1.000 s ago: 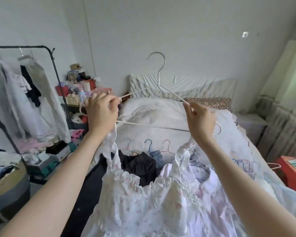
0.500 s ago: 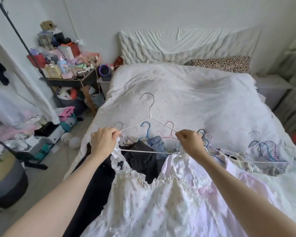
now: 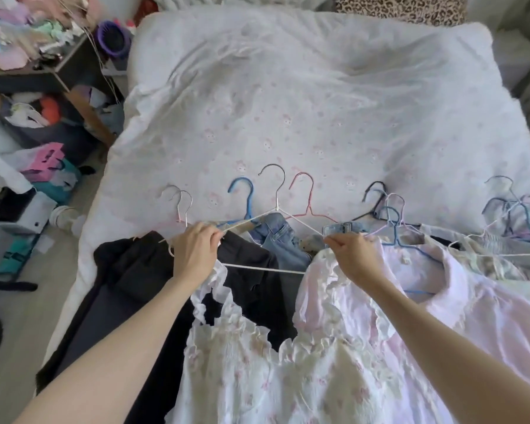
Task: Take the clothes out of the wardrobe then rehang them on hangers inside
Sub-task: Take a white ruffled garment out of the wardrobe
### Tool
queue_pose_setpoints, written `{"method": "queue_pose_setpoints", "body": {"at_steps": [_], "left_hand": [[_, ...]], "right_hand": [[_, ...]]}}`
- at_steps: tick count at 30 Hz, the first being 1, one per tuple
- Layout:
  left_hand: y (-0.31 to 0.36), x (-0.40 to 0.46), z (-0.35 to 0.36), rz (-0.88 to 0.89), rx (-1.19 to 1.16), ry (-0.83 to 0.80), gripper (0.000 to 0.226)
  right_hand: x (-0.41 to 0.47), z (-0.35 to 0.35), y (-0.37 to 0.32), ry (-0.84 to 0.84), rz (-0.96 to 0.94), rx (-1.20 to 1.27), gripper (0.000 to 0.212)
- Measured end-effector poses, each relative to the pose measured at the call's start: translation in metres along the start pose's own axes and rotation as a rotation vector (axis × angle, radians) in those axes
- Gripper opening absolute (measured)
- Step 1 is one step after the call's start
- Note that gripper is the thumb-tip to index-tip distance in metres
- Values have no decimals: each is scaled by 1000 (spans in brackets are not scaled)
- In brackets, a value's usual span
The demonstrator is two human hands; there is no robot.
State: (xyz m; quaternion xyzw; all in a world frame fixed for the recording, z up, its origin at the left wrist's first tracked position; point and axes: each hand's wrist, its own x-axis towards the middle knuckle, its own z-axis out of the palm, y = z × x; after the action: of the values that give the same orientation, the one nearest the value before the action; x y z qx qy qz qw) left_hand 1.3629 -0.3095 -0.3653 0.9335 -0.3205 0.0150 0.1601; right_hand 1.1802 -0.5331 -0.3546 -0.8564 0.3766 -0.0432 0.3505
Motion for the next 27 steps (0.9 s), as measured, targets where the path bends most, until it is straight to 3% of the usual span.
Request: {"method": "queue_pose_setpoints", "body": {"at_steps": [5,13,21,27], "left_hand": [[-16,15,39,-4,-41,-35,17],[-28,24,48,-1,5,-134,19],[-8,12,-5,192,86,-171,56],[49,-37,-55,342,-26,-80,51]], "right_hand": [[22,26,15,-7,70,4,34],[33,47,24,-34,101,-105,26],[-13,3,11,24,-58,-392,49],[-93,-41,-12,123,-157,-396,54]]}}
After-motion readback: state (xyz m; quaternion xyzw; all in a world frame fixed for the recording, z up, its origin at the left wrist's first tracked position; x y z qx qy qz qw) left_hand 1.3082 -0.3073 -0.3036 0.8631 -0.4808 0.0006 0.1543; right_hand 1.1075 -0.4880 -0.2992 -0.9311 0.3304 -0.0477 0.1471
